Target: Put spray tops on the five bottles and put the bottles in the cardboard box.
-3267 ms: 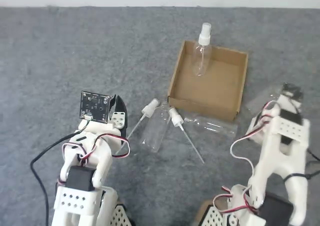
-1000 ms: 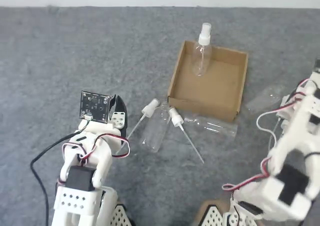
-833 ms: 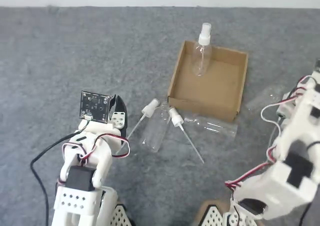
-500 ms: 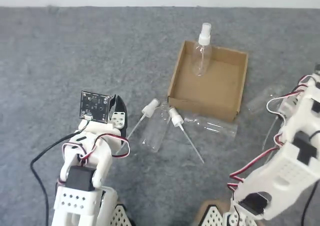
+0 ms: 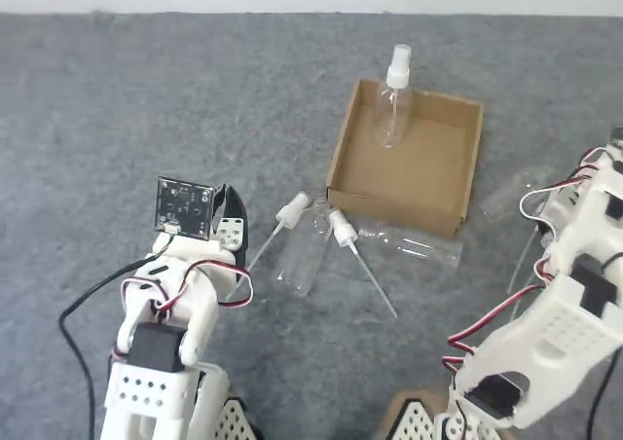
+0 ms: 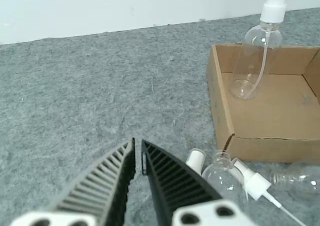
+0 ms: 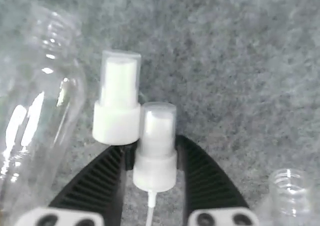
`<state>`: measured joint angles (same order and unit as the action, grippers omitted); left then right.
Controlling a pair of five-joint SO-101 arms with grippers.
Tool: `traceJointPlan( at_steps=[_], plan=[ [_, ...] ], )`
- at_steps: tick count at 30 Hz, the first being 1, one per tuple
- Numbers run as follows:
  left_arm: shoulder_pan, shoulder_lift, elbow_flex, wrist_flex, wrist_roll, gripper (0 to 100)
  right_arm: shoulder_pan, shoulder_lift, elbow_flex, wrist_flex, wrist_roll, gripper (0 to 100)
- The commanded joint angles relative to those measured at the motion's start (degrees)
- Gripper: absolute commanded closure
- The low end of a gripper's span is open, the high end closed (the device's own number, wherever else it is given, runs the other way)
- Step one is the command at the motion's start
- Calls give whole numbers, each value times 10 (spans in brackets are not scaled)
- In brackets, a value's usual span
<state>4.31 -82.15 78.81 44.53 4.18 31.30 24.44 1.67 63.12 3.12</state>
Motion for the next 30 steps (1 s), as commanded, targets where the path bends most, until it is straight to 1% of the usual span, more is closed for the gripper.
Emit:
traceJointPlan(
  at_steps=[1, 5, 10, 14, 18, 22, 27, 30],
  plan=[
    [-3, -8, -3, -17, 4, 989, 7, -17, -33, -2, -3, 971],
    [-3, -8, -3, -17, 4, 989, 7, -64, -47, 44, -2, 971],
    [-3, -8, -3, -17, 4, 989, 2, -167, -63, 106, -2, 971],
    [-3, -8, -4, -18, 4, 989, -38, -265, -62, 148, -2, 969],
    [-4, -8, -5, -18, 3, 989, -133, -355, -62, 203, -5, 967],
    [-36, -8, -7, -25, 5, 989, -268, -425, -62, 244, -8, 967],
    [-106, -6, -7, -63, 6, 989, -455, -437, -63, 243, -76, 967],
    [-118, -5, -7, -69, 6, 989, -551, -418, -64, 225, -111, 967]
  ],
)
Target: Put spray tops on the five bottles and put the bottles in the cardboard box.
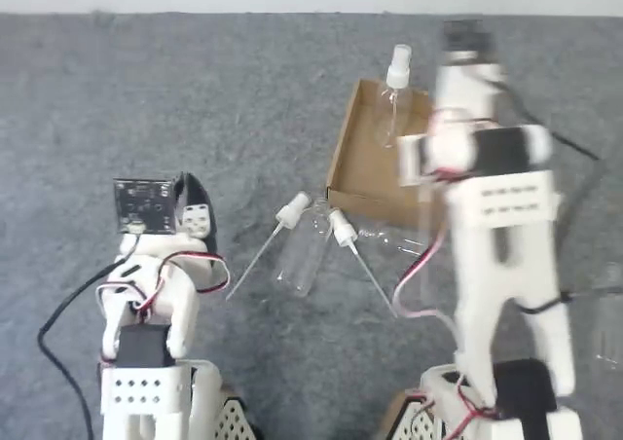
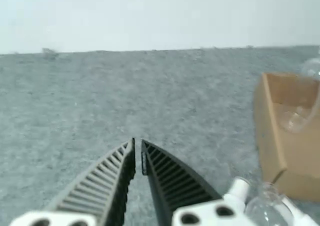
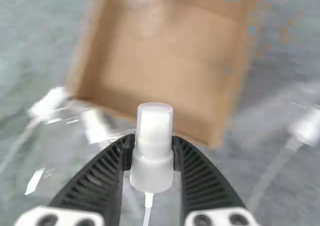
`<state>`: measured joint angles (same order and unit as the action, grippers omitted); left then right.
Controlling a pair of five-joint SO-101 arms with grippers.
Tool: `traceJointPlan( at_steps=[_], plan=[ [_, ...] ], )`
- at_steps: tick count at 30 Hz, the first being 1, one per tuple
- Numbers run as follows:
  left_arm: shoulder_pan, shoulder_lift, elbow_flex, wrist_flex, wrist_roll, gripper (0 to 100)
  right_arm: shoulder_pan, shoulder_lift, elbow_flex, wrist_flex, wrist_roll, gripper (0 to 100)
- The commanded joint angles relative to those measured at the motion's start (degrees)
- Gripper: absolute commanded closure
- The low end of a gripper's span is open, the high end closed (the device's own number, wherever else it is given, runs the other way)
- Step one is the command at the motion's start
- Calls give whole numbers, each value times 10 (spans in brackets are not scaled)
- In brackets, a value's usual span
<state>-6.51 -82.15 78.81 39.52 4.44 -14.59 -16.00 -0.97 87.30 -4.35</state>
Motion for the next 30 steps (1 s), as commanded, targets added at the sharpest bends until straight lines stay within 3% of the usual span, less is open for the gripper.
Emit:
traceJointPlan(
  at_steps=[1, 5, 10, 18, 22, 30],
  plan=[
    [-10, -5, -7, -19, 4, 989, -120, -3, -38, -28, -48, 967],
    [-10, -7, -7, -20, 4, 989, -196, 56, -40, -96, -100, 967],
    [-10, -8, -7, -20, 4, 989, -235, 135, -39, -196, -173, 967],
    [-10, -8, -6, -20, 4, 989, -244, 259, -38, -304, -317, 962],
    [-10, -8, -6, -20, 4, 989, -240, 309, -37, -304, -420, 888],
    [-10, -8, -6, -20, 4, 989, -239, 365, -37, -303, -422, 850]
  ],
)
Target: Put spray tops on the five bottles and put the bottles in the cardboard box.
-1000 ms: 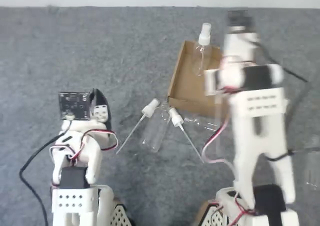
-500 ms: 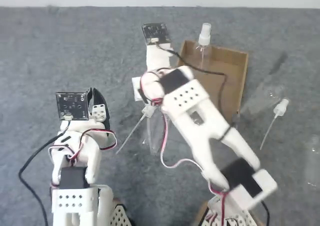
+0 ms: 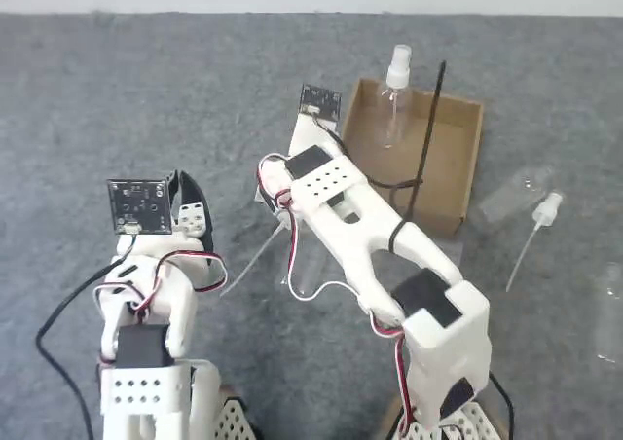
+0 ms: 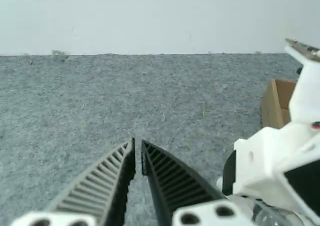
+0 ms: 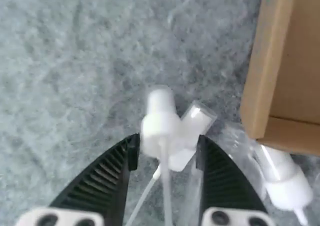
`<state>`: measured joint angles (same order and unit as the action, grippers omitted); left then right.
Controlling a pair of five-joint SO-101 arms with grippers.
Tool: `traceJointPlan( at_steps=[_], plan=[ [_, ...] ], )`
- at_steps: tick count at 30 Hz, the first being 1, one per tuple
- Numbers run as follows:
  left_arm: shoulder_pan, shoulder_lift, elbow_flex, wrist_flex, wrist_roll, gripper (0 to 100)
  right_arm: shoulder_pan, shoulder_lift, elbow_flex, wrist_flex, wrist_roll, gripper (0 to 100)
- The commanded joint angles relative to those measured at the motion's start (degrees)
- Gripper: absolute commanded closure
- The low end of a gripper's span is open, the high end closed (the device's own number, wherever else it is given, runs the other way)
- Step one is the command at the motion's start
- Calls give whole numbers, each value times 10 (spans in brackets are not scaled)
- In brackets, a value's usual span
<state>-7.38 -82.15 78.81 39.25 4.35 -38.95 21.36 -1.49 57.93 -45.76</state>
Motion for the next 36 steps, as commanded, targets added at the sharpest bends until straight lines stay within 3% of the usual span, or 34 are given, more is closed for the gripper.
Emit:
traceJointPlan(
  at_steps=[1, 8, 23, 30, 36],
  plan=[
    [-1, -8, -6, -18, 4, 989, 5, -7, -33, -9, -8, 850],
    [0, -8, -6, -18, 4, 989, 2, -15, -44, -7, 55, 849],
    [0, -8, -6, -18, 4, 989, -10, -81, -128, 128, 70, 849],
    [0, -8, -6, -18, 4, 989, -20, -104, -175, 204, 167, 850],
    [0, -8, -6, -18, 4, 989, 66, -159, -251, 332, 288, 850]
  ],
)
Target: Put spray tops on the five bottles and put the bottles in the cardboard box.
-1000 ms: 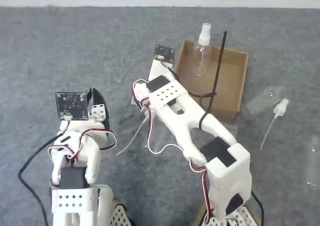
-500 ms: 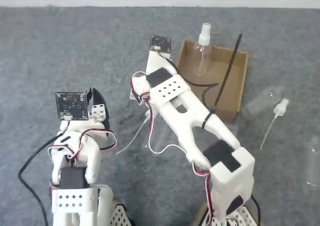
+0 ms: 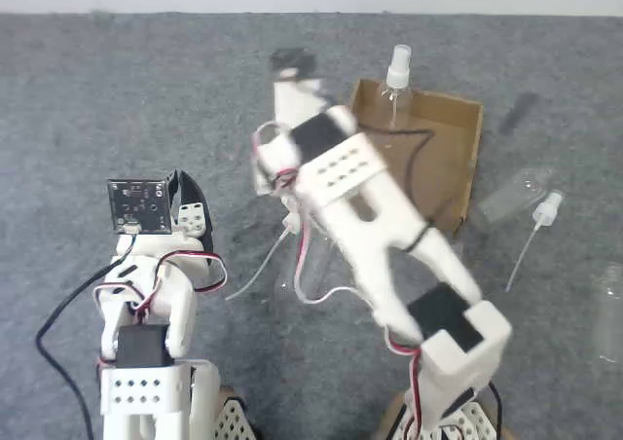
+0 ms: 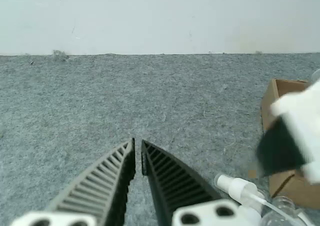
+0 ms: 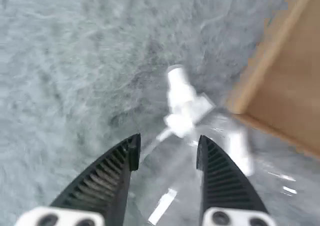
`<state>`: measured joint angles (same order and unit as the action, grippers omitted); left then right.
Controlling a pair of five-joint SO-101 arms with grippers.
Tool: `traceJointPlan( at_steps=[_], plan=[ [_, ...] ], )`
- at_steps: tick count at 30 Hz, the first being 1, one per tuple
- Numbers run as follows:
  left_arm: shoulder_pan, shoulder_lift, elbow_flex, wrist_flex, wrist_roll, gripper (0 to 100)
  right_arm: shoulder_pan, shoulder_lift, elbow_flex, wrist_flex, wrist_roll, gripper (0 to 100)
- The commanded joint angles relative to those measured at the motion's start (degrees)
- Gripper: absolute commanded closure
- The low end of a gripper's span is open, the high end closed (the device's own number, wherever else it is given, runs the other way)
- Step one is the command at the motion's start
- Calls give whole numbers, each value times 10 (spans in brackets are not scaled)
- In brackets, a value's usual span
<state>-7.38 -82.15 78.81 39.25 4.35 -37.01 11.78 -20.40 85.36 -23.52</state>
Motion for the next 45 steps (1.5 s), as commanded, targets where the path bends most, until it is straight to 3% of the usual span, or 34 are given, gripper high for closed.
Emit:
traceJointPlan(
  at_steps=[1, 7, 17, 23, 28, 33, 45],
  plan=[
    [0, -8, -6, -18, 4, 989, 62, -73, -71, 77, 90, 850],
    [0, -8, -6, -18, 4, 989, 137, -136, -82, 165, 197, 850],
    [0, -8, -6, -18, 4, 989, 320, -224, -79, 172, 275, 850],
    [0, -8, -6, -18, 4, 989, 487, -181, -79, 165, 293, 850],
    [0, -8, -5, -18, 4, 989, 579, -62, -78, 111, 288, 842],
    [0, -8, -4, -18, 4, 989, 602, 74, -79, 42, 287, 765],
    [0, -7, -3, -18, 4, 989, 625, 223, -82, -51, 287, 781]
  ],
)
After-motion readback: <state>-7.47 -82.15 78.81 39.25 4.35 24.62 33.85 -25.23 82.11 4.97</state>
